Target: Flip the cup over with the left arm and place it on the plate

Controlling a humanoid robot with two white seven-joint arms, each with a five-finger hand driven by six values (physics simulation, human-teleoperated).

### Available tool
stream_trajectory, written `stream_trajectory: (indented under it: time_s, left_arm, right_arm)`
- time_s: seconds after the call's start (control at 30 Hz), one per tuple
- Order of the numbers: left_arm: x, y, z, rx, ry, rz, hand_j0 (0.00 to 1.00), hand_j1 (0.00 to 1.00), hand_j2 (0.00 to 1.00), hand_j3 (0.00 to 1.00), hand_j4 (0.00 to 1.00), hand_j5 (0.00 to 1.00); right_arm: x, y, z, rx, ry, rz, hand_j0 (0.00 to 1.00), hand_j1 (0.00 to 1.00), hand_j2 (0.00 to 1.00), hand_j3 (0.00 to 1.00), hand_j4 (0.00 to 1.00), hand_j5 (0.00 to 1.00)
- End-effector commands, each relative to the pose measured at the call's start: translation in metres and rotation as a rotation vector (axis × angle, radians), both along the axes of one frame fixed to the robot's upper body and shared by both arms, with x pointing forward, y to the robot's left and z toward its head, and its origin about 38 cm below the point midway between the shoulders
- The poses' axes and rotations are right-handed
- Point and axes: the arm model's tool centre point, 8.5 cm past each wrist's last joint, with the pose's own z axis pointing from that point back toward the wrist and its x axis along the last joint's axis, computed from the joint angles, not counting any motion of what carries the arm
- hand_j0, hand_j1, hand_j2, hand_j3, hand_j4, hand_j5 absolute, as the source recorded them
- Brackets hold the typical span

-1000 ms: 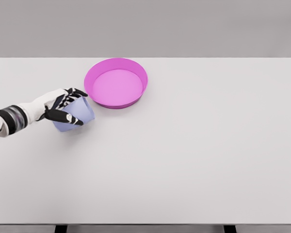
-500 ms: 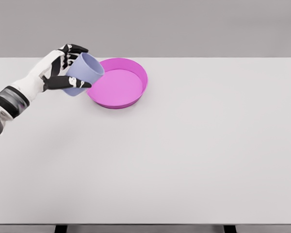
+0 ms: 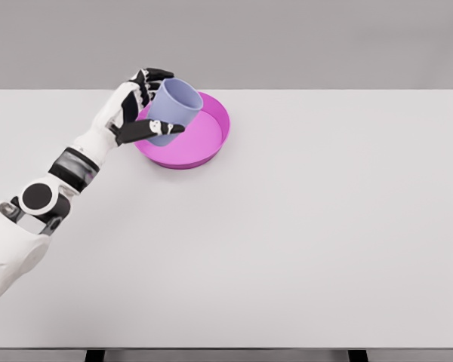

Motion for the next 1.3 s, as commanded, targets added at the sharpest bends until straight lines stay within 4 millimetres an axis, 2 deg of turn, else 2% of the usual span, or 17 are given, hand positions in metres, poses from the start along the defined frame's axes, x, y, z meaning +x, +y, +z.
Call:
stream_trajectory:
  time_s: [0.0, 0.2, 0.3, 0.53, 0.73, 0.87, 1.03, 1.13, 1.27]
  left_arm:
    - [-0.001, -0.01, -0.005, -0.037, -0.023, -0.019, 0.36, 0.36, 0.36, 0.36, 0.36, 0.36]
    - [0.009, -0.017, -0.011, -0.125, -0.061, -0.039, 0.36, 0.36, 0.36, 0.36, 0.36, 0.36]
    - [0.009, -0.015, -0.021, -0.142, -0.054, -0.035, 0.36, 0.36, 0.36, 0.36, 0.36, 0.36]
    - [0.013, 0.0, -0.022, -0.303, -0.112, 0.061, 0.35, 0.35, 0.35, 0.35, 0.35, 0.35]
    - [0.024, -0.017, -0.054, -0.274, -0.032, 0.121, 0.34, 0.34, 0.34, 0.34, 0.34, 0.34]
    - [0.027, -0.023, -0.063, -0.258, 0.001, 0.118, 0.34, 0.34, 0.34, 0.34, 0.34, 0.34]
    - [0.031, -0.024, -0.062, -0.255, -0.002, 0.129, 0.34, 0.34, 0.34, 0.34, 0.34, 0.34]
    - [0.032, -0.03, -0.07, -0.245, 0.015, 0.129, 0.34, 0.34, 0.34, 0.34, 0.34, 0.34]
    - [0.037, -0.03, -0.067, -0.235, 0.008, 0.144, 0.34, 0.34, 0.34, 0.34, 0.34, 0.34]
  right_arm:
    - [0.0, 0.0, 0.0, 0.0, 0.0, 0.0, 1.0, 1.0, 1.0, 1.0, 1.0, 1.0]
    - [0.0, 0.0, 0.0, 0.0, 0.0, 0.0, 1.0, 1.0, 1.0, 1.0, 1.0, 1.0]
    - [0.0, 0.0, 0.0, 0.0, 0.0, 0.0, 1.0, 1.0, 1.0, 1.0, 1.0, 1.0]
    - [0.0, 0.0, 0.0, 0.0, 0.0, 0.0, 1.0, 1.0, 1.0, 1.0, 1.0, 1.0]
    - [0.0, 0.0, 0.0, 0.0, 0.0, 0.0, 1.0, 1.0, 1.0, 1.0, 1.0, 1.0]
    - [0.001, 0.0, 0.0, 0.0, -0.002, 0.0, 1.0, 1.0, 1.0, 1.0, 1.0, 1.0]
    - [0.0, 0.0, 0.0, 0.0, 0.0, 0.0, 1.0, 1.0, 1.0, 1.0, 1.0, 1.0]
    - [0.001, 0.0, 0.0, 0.0, -0.002, 0.0, 1.0, 1.0, 1.0, 1.0, 1.0, 1.0]
    - [0.0, 0.0, 0.0, 0.0, 0.0, 0.0, 1.0, 1.0, 1.0, 1.0, 1.0, 1.0]
